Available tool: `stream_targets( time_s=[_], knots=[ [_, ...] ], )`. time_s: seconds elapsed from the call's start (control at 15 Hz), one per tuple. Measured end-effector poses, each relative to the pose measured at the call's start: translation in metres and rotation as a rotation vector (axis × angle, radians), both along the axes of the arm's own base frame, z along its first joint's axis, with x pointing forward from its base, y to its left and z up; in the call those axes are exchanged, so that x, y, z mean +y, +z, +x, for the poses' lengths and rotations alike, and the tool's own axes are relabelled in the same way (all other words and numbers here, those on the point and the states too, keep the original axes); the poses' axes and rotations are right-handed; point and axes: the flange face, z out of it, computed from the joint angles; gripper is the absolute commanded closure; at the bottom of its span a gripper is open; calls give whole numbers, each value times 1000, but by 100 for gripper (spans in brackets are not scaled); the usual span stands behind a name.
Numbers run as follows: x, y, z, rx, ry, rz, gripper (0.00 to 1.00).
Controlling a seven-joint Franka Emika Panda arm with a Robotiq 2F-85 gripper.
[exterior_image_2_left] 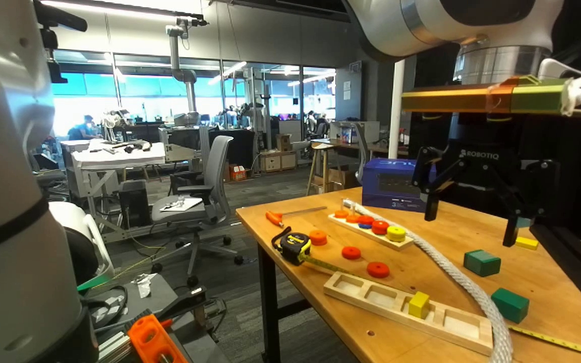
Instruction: Put the right green square block at the left of the yellow square block on the wooden board
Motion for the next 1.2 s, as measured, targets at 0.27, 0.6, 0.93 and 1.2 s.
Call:
stream_targets(
  time_s=[0.27, 0.6, 0.93, 1.2],
  knots=[
    [-12, -18, 12, 23, 5, 6, 0],
    [-34, -43, 24, 38, -6, 40, 0],
    [-51, -63, 42, 38, -1, 72, 0],
    [-56, -79, 64, 51, 11, 84, 0]
  ],
)
